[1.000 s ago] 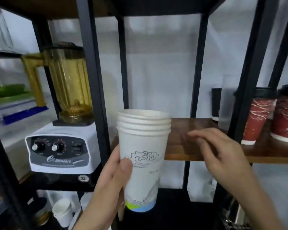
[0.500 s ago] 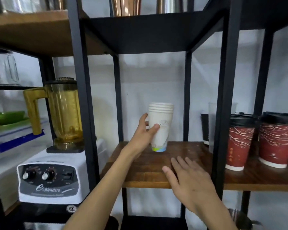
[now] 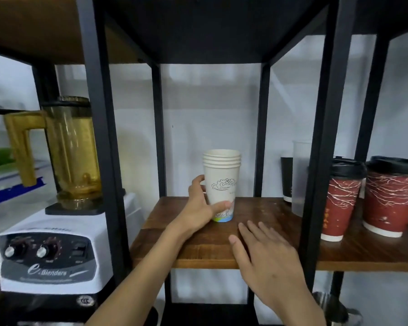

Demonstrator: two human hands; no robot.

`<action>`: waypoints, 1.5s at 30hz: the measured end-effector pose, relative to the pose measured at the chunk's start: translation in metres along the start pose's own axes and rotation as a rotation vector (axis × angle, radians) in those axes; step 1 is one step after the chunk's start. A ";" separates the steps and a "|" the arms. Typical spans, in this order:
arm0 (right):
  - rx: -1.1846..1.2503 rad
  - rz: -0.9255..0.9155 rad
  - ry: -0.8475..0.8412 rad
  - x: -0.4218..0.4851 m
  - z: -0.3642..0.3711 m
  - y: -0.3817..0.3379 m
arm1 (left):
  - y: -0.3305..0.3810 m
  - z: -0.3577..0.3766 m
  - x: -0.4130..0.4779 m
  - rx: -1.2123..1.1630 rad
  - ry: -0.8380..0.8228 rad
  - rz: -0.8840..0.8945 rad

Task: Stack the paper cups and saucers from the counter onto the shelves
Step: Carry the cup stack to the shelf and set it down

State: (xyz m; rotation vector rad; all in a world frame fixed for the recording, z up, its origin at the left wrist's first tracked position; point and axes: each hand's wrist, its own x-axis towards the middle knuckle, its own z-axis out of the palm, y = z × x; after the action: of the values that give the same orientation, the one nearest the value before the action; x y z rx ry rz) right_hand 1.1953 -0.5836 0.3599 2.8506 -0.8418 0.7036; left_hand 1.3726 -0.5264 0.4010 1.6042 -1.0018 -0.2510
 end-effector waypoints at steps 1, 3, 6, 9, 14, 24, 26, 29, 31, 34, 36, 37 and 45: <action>-0.004 0.013 0.003 -0.002 0.000 0.000 | -0.002 -0.001 0.000 -0.025 -0.026 -0.001; 0.003 0.019 0.004 -0.002 0.000 -0.002 | -0.004 -0.006 0.000 -0.028 -0.094 -0.005; 0.001 0.027 -0.008 -0.003 -0.001 -0.002 | -0.005 -0.004 -0.002 -0.044 -0.149 -0.003; 0.005 0.031 -0.015 -0.004 -0.001 -0.002 | -0.004 0.000 -0.004 -0.026 -0.118 0.010; 0.013 0.034 -0.010 -0.004 -0.002 -0.002 | -0.005 -0.001 -0.004 0.002 -0.079 0.001; 0.043 0.034 0.001 -0.004 -0.001 -0.002 | -0.001 0.000 -0.006 0.030 -0.082 -0.028; 0.039 0.034 0.007 -0.005 -0.001 -0.001 | 0.000 0.000 -0.007 0.027 -0.089 -0.028; 0.039 0.032 0.020 -0.005 -0.001 -0.002 | 0.002 0.000 -0.009 0.028 -0.098 -0.033; 0.045 0.032 0.022 -0.005 -0.001 -0.002 | 0.003 0.000 -0.010 0.027 -0.102 -0.038; 0.047 0.032 0.034 -0.005 -0.001 -0.003 | 0.004 0.000 -0.010 0.023 -0.101 -0.059; 0.045 0.030 0.036 -0.005 -0.001 -0.003 | 0.004 -0.001 -0.010 0.023 -0.109 -0.069; 0.043 0.029 0.038 -0.006 -0.001 -0.003 | 0.004 -0.001 -0.010 0.023 -0.113 -0.070; 0.026 0.047 0.105 -0.009 -0.005 -0.008 | 0.002 -0.001 -0.007 0.046 -0.093 -0.098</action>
State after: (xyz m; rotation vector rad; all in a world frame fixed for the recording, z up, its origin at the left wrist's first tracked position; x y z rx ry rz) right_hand 1.1908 -0.5716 0.3611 2.7965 -0.8922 0.8681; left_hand 1.3681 -0.5211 0.4008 1.6985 -1.0072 -0.3751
